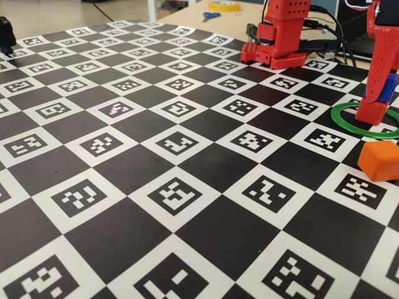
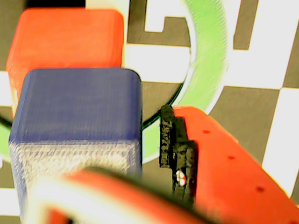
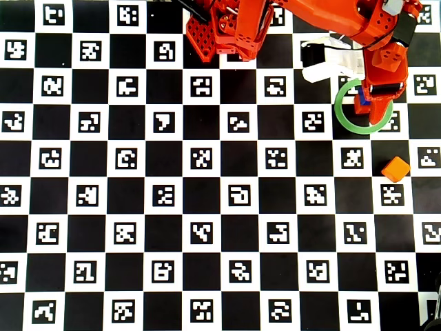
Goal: Grab the red cube then put it in the green circle then put the blue cube on top and finally the orange cube on top
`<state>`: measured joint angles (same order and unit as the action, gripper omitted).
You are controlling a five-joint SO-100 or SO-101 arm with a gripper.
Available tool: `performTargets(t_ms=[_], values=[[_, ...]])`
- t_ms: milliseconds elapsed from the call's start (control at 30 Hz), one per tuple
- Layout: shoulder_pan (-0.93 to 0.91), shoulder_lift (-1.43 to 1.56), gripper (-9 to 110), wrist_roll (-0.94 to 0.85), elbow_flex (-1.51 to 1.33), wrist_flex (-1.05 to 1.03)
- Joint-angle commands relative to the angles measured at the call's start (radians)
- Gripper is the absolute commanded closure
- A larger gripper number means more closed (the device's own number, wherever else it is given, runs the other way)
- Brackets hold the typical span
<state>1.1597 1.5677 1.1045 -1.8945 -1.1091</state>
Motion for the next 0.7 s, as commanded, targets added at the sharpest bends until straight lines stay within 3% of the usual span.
performTargets(t_ms=[0, 667], values=[[0.002, 0.044, 50, -0.005, 0.020, -0.023], [0.003, 0.075, 45, -0.005, 0.324, -0.405]])
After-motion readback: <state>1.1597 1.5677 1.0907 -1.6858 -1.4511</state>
